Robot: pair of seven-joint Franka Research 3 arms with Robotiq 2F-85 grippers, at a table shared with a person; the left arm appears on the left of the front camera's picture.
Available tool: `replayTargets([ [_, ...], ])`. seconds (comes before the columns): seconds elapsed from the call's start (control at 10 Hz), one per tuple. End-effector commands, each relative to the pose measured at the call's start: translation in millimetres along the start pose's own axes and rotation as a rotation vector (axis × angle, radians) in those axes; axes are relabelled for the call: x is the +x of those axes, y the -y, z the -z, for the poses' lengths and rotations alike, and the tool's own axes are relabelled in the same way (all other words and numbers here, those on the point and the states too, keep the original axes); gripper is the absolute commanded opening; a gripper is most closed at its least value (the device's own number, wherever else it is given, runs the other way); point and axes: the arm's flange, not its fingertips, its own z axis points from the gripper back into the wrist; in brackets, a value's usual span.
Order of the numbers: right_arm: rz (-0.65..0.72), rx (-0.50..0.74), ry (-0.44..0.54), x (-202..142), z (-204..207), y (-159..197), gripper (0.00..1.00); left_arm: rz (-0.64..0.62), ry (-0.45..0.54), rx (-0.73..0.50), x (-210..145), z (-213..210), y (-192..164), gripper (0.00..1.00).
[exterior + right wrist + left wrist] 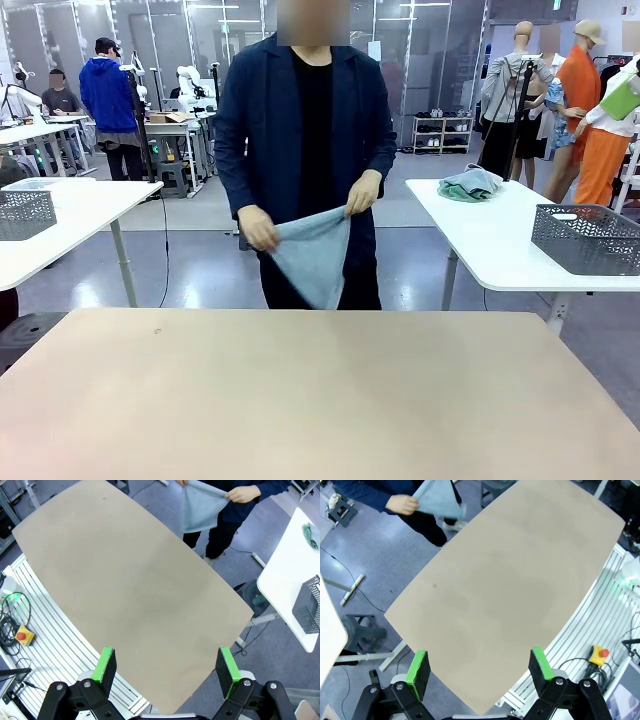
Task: Fold the towels and place them in the basket.
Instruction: When a person lays out a Towel with hook on the table, fold it in half twice.
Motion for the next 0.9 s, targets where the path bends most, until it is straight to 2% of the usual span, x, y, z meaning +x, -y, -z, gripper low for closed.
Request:
replayTargets([
  [0.0,0.000,0.001,0.007,-0.1,1.7,1.3,1.00,0.003,0.002,-0.002,0.1,-0.5,0.6,1.00],
  [0.8,0.000,0.001,0.007,-0.1,1.7,1.3,1.00,0.003,0.002,-0.002,0.1,-0.5,0.6,1.00],
])
